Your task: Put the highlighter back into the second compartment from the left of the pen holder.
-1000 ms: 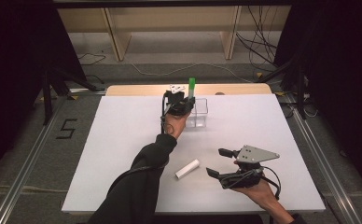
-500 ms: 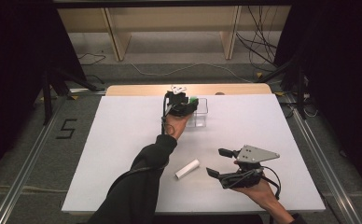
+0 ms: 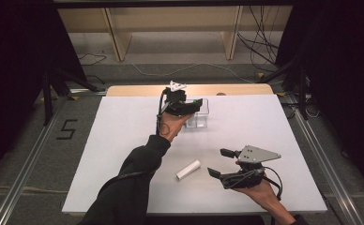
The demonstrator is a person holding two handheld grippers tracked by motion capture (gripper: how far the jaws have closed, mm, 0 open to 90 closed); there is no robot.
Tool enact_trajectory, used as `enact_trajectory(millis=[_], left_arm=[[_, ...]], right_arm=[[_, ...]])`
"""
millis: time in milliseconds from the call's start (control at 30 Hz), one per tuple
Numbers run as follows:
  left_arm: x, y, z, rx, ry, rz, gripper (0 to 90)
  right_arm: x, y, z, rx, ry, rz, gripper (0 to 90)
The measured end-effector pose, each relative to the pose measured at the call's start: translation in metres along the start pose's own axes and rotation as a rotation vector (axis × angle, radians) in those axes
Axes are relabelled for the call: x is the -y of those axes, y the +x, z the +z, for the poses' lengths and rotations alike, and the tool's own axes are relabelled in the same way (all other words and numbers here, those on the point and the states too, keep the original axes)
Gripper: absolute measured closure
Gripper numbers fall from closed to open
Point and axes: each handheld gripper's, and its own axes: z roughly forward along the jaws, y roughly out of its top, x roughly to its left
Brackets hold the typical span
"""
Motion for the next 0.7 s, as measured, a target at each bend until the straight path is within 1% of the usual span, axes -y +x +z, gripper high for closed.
enact_trajectory(millis=[100,167,267,300,367,467,500,567,633,700], left_arm=[[0.002,0.0,-0.009,0.028,0.029,-0.002,27.4],[0.003,-0.001,-0.015,0.047,0.051,0.007,26.5],[0.005,-0.002,-0.025,0.071,0.071,0.017,25.2],[0.006,-0.003,-0.029,0.079,0.075,0.013,24.7],[0.007,-0.003,-0.036,0.1,0.081,0.022,24.3],[0.009,-0.003,-0.045,0.127,0.11,0.034,23.3],[0.01,-0.003,-0.047,0.131,0.107,0.036,23.2],[0.013,-0.002,-0.053,0.145,0.121,0.048,23.0],[0.015,-0.002,-0.057,0.152,0.123,0.042,22.7],[0.018,-0.003,-0.061,0.157,0.135,0.052,22.7]], right_arm=[[0.0,0.0,-0.001,0.008,-0.003,0.0,21.0],[0.0,-0.001,0.0,0.008,-0.002,0.002,21.0],[0.0,-0.001,0.0,0.01,-0.006,0.004,20.9],[0.0,-0.001,0.0,0.011,-0.009,0.002,21.0],[0.0,-0.002,-0.001,0.016,-0.011,0.0,20.9],[0.0,-0.002,-0.001,0.017,-0.009,0.004,20.9],[0.0,-0.003,-0.002,0.02,-0.007,0.006,20.9],[0.0,-0.003,-0.002,0.022,-0.007,0.003,20.8],[0.0,-0.003,-0.002,0.023,-0.01,0.004,20.8],[0.0,-0.004,-0.002,0.024,-0.011,0.007,20.8]])
